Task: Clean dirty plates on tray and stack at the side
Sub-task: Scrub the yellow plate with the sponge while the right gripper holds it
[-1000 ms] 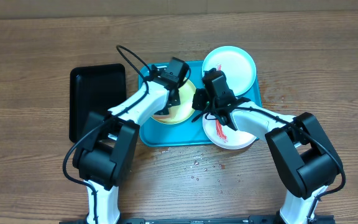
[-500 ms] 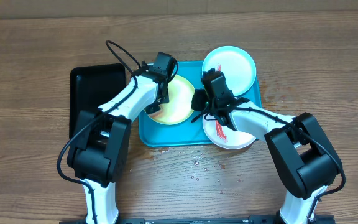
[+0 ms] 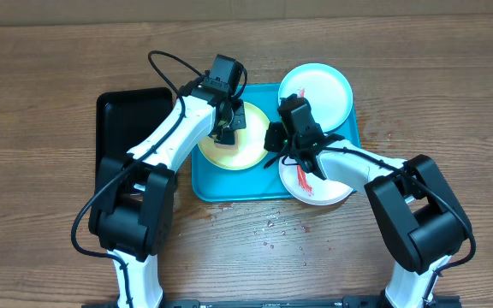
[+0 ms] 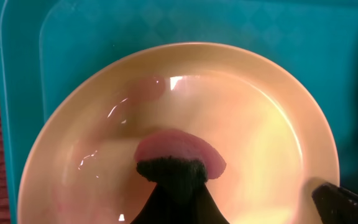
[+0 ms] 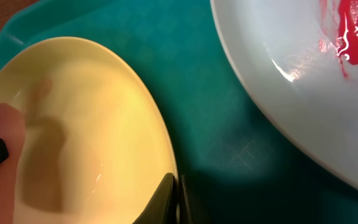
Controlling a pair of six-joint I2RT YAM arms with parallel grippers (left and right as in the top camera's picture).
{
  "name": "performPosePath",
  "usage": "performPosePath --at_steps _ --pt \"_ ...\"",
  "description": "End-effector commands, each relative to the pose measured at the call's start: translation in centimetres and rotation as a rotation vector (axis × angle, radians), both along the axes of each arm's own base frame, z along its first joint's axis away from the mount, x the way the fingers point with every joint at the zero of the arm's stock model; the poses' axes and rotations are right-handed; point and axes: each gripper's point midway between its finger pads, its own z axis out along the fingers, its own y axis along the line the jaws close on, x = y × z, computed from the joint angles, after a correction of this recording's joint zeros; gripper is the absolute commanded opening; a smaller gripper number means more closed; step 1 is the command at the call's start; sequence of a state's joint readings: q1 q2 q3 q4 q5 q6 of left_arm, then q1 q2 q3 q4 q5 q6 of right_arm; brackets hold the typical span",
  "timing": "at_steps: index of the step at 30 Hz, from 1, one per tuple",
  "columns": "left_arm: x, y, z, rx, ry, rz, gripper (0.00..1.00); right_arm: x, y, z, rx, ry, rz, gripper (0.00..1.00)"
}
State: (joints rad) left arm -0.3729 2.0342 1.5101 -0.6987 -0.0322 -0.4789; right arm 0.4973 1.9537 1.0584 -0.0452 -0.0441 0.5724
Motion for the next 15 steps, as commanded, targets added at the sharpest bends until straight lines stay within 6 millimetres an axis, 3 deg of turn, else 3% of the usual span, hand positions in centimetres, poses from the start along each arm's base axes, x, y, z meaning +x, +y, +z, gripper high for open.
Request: performPosePath --at_steps 1,8,15 --pt "-0.2 -1.2 0.9 -0.048 -0.011 0.017 0.04 0.6 -0.5 -0.1 -0.012 -0.006 -0.024 0.04" --pt "-1.5 -4.1 -0.9 -0.036 0.017 -0.02 0.04 0.6 -0.5 -0.1 -0.012 -0.005 -0.024 0.04" --pt "-2.2 -3.7 -2.4 0.015 0.048 0.011 0.04 0.6 -0.5 -0.1 -0.012 -0.005 -0.024 0.04"
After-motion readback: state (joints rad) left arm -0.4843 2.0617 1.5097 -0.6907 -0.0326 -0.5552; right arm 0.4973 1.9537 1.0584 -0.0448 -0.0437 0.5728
